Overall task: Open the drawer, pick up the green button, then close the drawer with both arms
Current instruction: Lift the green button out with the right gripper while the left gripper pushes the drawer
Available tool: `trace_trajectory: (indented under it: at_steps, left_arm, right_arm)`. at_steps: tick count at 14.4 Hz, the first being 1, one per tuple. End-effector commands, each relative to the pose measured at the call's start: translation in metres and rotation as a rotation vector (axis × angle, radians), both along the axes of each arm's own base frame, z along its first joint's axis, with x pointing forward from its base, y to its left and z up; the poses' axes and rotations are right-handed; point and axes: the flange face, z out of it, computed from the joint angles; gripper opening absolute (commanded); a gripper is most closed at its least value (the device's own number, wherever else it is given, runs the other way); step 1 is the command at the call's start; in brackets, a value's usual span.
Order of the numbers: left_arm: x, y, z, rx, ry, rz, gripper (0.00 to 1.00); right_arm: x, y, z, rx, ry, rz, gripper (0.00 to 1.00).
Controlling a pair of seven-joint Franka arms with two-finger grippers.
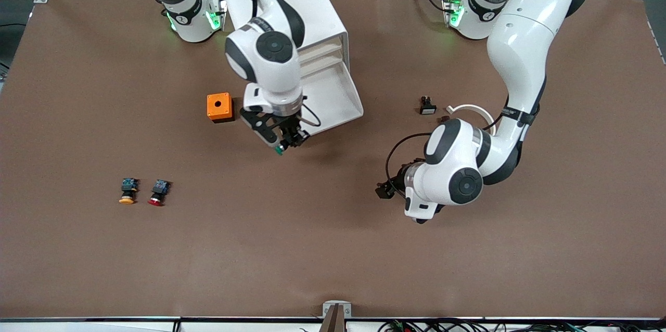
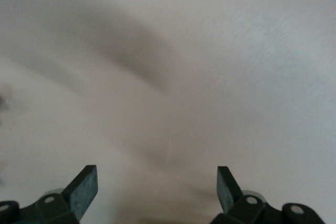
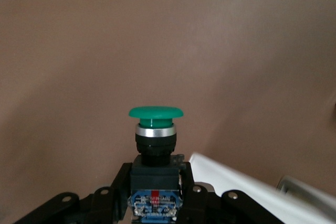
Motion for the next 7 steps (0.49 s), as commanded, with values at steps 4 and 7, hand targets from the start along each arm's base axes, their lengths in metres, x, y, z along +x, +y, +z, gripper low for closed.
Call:
trace_trajectory:
  at_steps: [4,7]
  left_arm:
    - [-0.013,-0.04,0.023,0.035,-0.142,0.019,1.0]
    - [-0.025,-0.055,0.012,0.107,-0.164,0.028,1.0]
  right_arm:
    - [0.043,-0.072,0.019,-0.032,0.045,0.225,0.0]
    - [0.063,-0.118,0.013,-0.051,0.09,0.363,0.0]
